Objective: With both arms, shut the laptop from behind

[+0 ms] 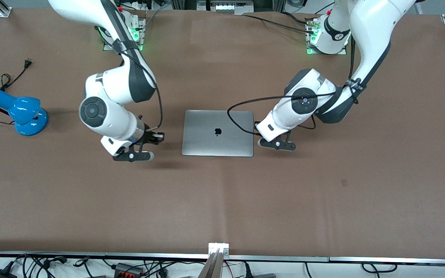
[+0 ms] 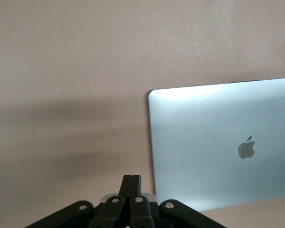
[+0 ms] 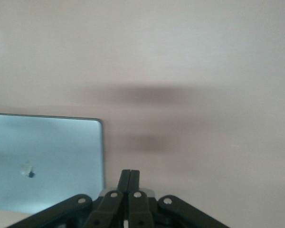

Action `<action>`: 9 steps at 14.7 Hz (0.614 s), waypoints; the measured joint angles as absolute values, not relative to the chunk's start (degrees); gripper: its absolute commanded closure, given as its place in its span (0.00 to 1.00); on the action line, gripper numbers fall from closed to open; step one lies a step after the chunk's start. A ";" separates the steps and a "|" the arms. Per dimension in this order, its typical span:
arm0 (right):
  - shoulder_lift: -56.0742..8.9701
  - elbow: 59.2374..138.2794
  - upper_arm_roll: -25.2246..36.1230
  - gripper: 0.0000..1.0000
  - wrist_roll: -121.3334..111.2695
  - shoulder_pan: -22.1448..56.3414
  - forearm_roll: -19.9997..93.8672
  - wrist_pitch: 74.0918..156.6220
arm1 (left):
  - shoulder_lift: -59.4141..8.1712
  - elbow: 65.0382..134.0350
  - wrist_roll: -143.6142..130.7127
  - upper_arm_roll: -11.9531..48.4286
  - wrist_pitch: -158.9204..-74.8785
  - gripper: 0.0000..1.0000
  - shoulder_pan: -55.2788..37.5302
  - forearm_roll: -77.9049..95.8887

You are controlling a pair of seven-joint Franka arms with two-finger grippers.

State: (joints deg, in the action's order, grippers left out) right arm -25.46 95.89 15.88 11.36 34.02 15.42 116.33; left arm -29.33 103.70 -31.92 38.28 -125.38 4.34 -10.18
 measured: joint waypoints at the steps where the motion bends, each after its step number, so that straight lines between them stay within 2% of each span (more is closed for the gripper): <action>1: -24.50 95.89 17.29 0.00 10.92 33.99 14.82 114.87 | -27.63 103.65 -31.95 38.09 -123.65 1.00 4.49 -10.18; 5: -20.75 95.60 22.88 0.00 7.48 33.86 14.34 111.63 | -20.45 103.59 -27.41 34.38 -117.55 1.00 5.08 -9.81; 9: -18.80 87.97 26.99 0.00 6.21 33.11 13.86 99.91 | -13.15 103.53 -17.81 26.81 -111.09 0.99 5.80 -2.65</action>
State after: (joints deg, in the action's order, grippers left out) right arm -18.80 87.97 26.99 6.21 33.11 13.86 99.91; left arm -13.15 103.53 -17.81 26.81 -111.09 5.80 -2.65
